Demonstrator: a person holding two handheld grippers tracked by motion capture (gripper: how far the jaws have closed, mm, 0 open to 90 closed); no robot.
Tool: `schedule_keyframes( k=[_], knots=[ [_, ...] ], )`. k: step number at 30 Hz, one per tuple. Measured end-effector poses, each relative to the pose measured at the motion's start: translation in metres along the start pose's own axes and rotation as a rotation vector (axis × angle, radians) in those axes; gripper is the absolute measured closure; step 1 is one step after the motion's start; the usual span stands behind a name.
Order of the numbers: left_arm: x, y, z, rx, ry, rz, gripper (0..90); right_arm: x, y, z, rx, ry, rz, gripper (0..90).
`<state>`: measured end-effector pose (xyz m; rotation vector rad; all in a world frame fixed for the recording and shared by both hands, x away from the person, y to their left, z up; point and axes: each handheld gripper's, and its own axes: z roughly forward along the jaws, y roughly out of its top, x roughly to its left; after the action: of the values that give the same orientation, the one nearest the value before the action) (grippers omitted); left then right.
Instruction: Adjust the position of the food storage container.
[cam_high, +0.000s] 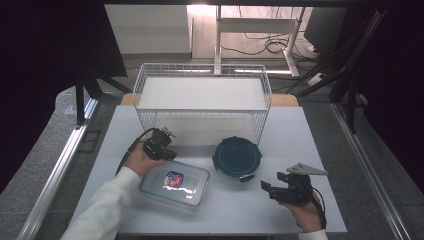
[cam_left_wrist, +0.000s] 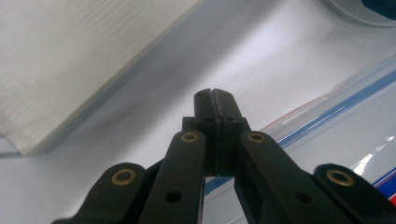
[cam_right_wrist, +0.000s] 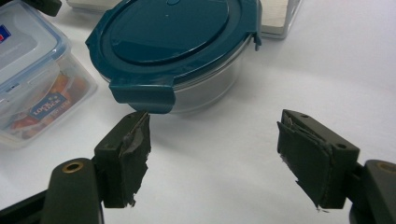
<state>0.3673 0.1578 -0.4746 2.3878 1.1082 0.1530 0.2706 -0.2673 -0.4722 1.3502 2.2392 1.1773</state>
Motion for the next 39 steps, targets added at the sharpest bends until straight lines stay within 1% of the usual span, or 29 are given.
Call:
schedule_keyframes(
  k=[2, 7, 8, 9, 11, 13, 15, 17, 21, 23, 27, 31, 34, 35, 36, 37, 39],
  knots=[
    [0.001, -0.004, -0.002, -0.002, -0.008, -0.011, 90.0, 0.001, 0.001, 0.001, -0.002, 0.005, -0.003, 25.6],
    [-0.003, -0.012, -0.006, -0.001, -0.001, -0.021, 90.0, 0.005, 0.002, 0.0, -0.01, 0.01, -0.011, 25.7],
    [-0.004, -0.014, -0.006, -0.011, 0.001, -0.03, 90.0, 0.005, 0.002, 0.0, -0.01, 0.011, -0.013, 25.7],
    [-0.004, -0.016, -0.007, -0.003, 0.004, -0.019, 90.0, 0.006, 0.002, 0.0, -0.011, 0.011, -0.016, 25.7],
    [-0.006, -0.02, -0.008, -0.014, -0.001, -0.036, 90.0, 0.007, 0.003, -0.001, -0.013, 0.014, -0.012, 25.9],
    [-0.006, -0.024, -0.01, 0.007, 0.004, -0.023, 90.0, 0.008, 0.004, -0.003, -0.023, 0.019, -0.01, 26.1],
    [-0.007, -0.027, -0.011, 0.008, 0.006, -0.03, 90.0, 0.009, 0.005, -0.004, -0.023, 0.018, -0.013, 26.1],
    [-0.008, -0.03, -0.013, 0.008, 0.007, -0.027, 90.0, 0.009, 0.005, -0.004, -0.023, 0.018, -0.013, 26.1],
    [-0.009, -0.036, -0.015, -0.002, 0.005, -0.039, 90.0, 0.009, 0.004, -0.003, -0.02, 0.01, -0.011, 25.9],
    [-0.01, -0.037, -0.016, 0.001, 0.005, -0.038, 90.0, 0.009, 0.004, -0.003, -0.02, 0.009, -0.006, 25.9],
    [-0.009, -0.042, -0.017, 0.007, -0.003, -0.05, 90.0, 0.009, 0.005, -0.005, -0.022, 0.009, 0.005, 26.0],
    [-0.009, -0.046, -0.017, 0.013, -0.005, -0.054, 90.0, 0.011, 0.006, -0.006, -0.027, 0.008, 0.003, 26.0],
    [-0.009, -0.048, -0.018, 0.0, -0.003, -0.054, 90.0, 0.013, 0.007, -0.005, -0.022, 0.007, -0.002, 25.8],
    [-0.008, -0.049, -0.02, -0.016, 0.001, -0.06, 90.0, 0.013, 0.007, -0.004, -0.022, 0.005, -0.002, 25.8],
    [-0.007, -0.049, -0.024, -0.038, 0.018, -0.074, 90.0, 0.014, 0.007, -0.004, -0.022, 0.003, 0.0, 25.8],
    [-0.004, -0.05, -0.029, -0.058, 0.026, -0.084, 90.0, 0.015, 0.008, -0.004, -0.025, -0.001, -0.004, 26.0],
    [-0.002, -0.052, -0.04, -0.105, 0.021, -0.106, 90.0, 0.018, 0.009, -0.006, -0.027, 0.003, -0.007, 26.1]
  ],
)
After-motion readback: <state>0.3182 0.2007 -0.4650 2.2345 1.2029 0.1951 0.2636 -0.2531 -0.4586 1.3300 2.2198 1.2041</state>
